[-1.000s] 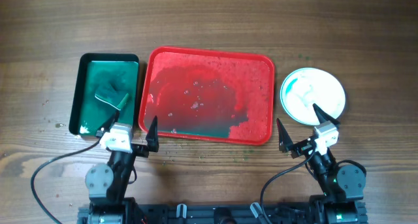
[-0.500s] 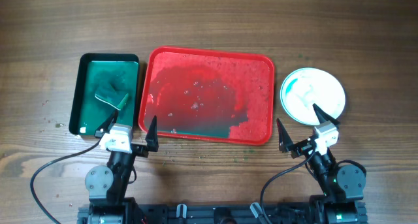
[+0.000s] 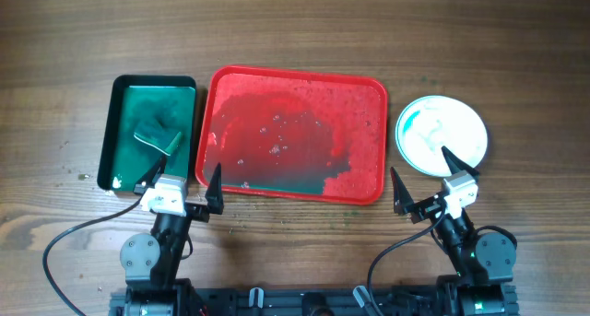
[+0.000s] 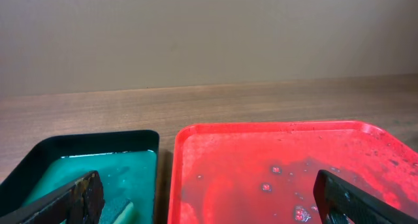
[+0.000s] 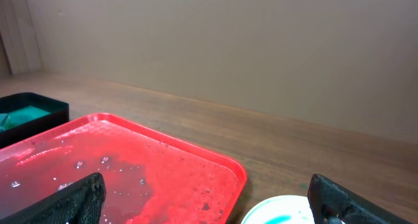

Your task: Clean dirty plates on tray and stack at the side

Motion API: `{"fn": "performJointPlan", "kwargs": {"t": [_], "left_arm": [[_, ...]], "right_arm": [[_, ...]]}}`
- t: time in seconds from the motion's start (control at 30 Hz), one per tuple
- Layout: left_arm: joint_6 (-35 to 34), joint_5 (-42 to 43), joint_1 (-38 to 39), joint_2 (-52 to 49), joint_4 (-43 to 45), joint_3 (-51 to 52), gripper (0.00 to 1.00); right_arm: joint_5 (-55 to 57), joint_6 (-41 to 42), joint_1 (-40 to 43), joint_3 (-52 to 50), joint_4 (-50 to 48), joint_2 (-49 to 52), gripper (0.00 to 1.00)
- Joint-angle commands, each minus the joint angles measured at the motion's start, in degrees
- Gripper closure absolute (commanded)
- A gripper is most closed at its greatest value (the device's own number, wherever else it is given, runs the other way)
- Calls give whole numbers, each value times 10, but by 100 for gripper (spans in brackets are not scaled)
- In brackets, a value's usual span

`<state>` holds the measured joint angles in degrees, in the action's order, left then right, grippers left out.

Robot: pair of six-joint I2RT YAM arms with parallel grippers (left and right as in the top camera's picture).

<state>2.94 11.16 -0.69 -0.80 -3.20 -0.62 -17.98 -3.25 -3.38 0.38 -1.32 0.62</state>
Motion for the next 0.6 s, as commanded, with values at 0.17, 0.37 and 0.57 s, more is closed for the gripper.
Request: {"fn": "performJointPlan", "kwargs": {"t": [0.17, 0.37, 0.57], "left_arm": [[11, -7, 4, 6, -3, 3, 0], [11, -7, 10, 6, -3, 3, 0], [11, -7, 10, 6, -3, 3, 0]], "right_arm": [[-5, 6, 2, -1, -2, -4, 0], [-5, 6, 2, -1, -2, -4, 0], [-5, 6, 2, -1, -2, -4, 0]]}}
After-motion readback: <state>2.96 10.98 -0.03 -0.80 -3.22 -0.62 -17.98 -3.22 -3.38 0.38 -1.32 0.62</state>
